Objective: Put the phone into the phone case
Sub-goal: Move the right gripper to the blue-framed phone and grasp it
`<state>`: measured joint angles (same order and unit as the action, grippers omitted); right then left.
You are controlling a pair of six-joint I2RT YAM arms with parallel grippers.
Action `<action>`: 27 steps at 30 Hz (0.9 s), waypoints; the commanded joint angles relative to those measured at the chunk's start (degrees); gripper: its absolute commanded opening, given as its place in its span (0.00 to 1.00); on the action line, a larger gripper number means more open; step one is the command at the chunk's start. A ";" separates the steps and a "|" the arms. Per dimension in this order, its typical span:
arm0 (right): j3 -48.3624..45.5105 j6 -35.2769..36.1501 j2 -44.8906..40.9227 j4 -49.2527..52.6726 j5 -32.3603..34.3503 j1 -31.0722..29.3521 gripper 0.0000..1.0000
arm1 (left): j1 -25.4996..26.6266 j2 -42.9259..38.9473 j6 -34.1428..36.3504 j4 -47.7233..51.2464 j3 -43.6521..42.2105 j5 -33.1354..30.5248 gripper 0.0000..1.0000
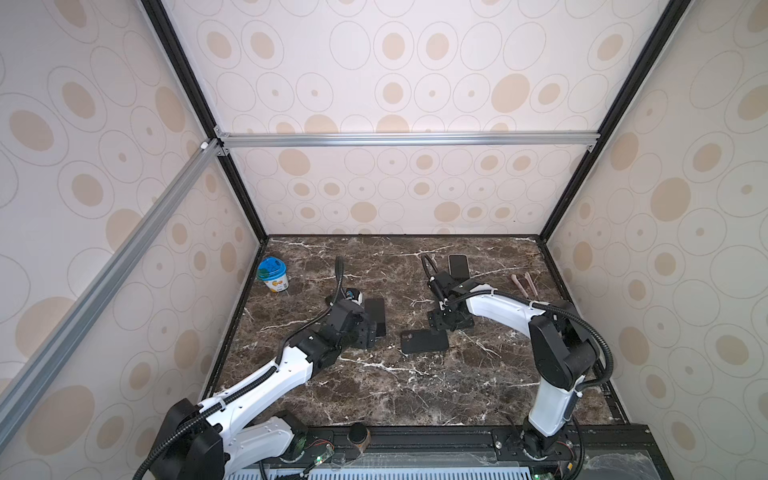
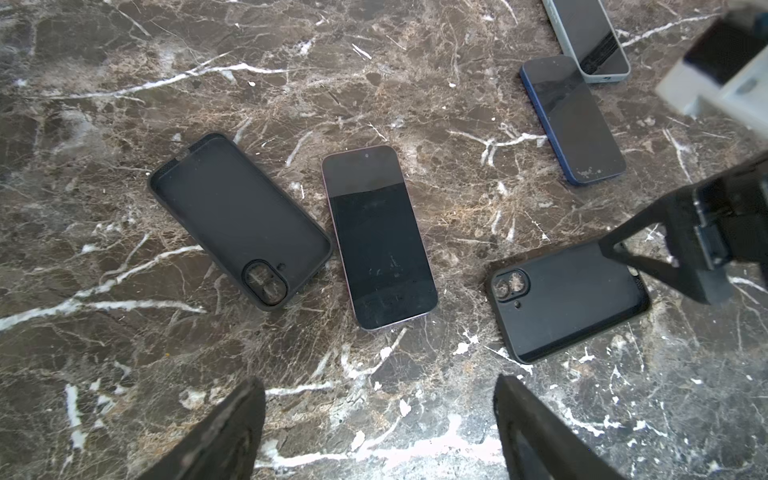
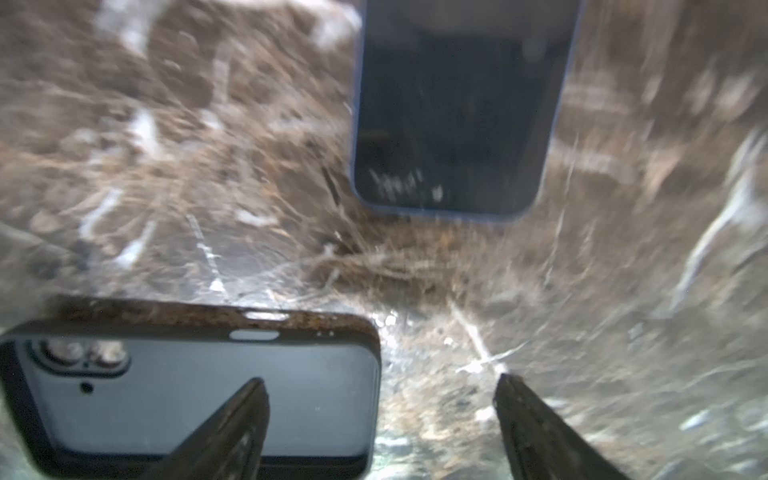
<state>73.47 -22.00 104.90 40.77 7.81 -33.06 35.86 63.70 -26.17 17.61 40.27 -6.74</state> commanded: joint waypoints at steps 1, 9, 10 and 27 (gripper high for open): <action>5.55 6.00 1.56 3.75 3.65 1.25 0.99 | -0.64 0.62 -0.02 -0.38 0.72 0.06 0.87; 13.87 9.87 8.11 3.26 -1.69 7.87 0.99 | -0.66 -1.91 0.68 1.58 1.38 -0.76 0.97; 15.00 10.03 9.19 3.18 -2.86 8.64 0.99 | -0.68 -2.53 0.76 1.71 1.27 -1.05 1.00; 27.45 9.07 23.11 4.42 -8.04 11.12 0.96 | -0.78 -7.00 -0.02 4.06 1.21 -3.51 1.00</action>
<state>99.44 -11.77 126.45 43.81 0.16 -22.13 35.62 57.89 -25.91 19.84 40.27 -8.67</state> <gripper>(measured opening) 0.965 0.999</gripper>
